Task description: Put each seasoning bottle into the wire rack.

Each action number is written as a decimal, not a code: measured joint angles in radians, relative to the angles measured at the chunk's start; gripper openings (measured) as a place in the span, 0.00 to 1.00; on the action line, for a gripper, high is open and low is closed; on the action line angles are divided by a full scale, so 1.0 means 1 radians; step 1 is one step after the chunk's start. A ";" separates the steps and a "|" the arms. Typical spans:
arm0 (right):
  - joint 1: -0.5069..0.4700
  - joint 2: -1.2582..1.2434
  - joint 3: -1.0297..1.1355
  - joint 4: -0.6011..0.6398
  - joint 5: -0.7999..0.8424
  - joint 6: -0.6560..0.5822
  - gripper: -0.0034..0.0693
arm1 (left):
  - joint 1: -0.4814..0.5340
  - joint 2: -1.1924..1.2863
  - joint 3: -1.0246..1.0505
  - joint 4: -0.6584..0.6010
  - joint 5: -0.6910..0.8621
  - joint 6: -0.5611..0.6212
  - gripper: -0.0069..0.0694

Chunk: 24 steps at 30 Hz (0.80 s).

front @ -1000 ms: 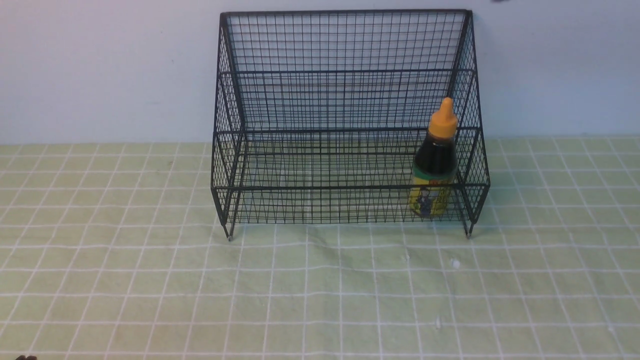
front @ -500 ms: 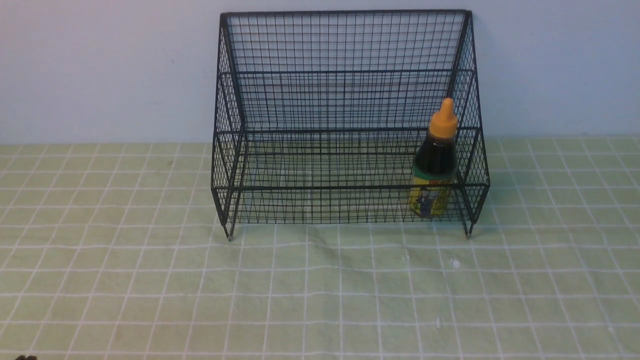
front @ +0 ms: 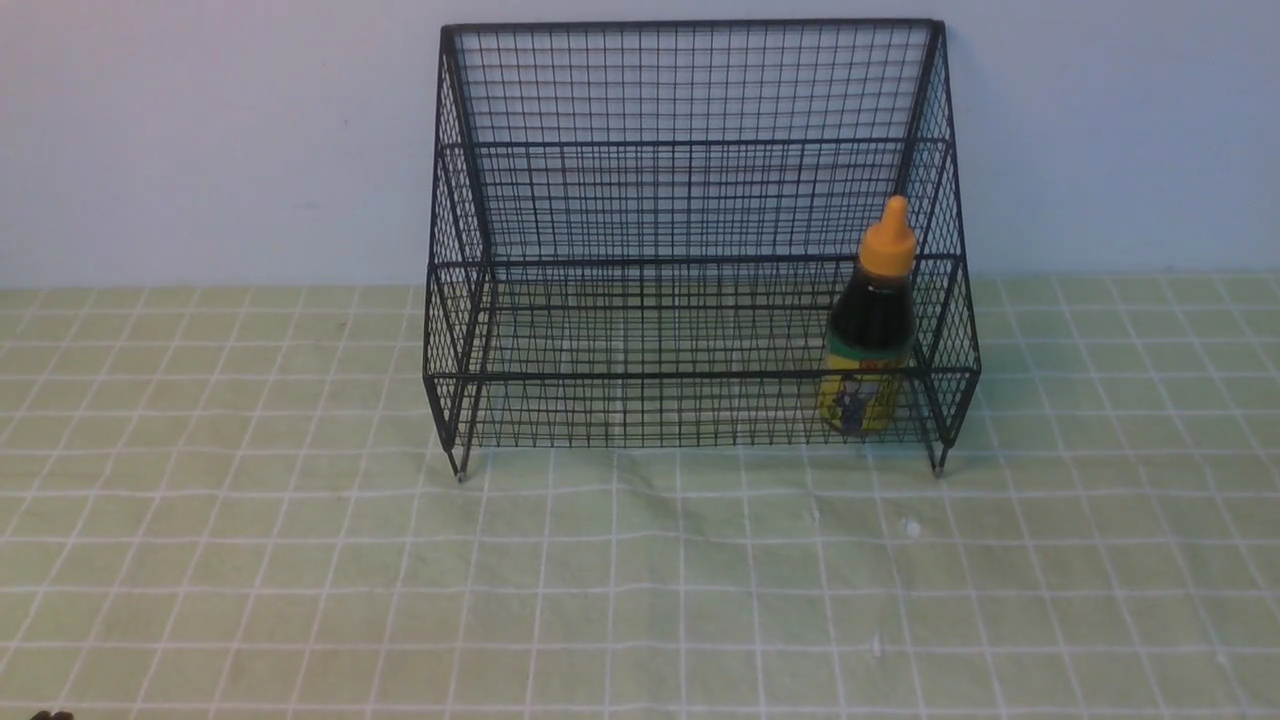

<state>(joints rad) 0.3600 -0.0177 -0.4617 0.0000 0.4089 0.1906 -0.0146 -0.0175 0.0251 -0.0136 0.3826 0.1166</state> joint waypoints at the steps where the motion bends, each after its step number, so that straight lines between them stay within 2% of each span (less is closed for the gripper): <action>1: 0.000 0.000 0.003 0.000 0.000 0.001 0.03 | 0.000 0.000 0.000 0.000 0.000 0.000 0.08; 11: -0.005 -0.001 0.150 -0.101 -0.009 -0.013 0.03 | 0.000 0.000 0.000 0.000 0.000 0.000 0.08; 20: -0.265 0.000 0.458 -0.130 0.000 -0.021 0.03 | 0.000 0.000 0.000 0.000 0.000 0.000 0.08; 24: -0.283 0.002 0.477 -0.132 -0.009 -0.020 0.03 | 0.000 0.000 0.000 0.000 -0.001 0.000 0.08</action>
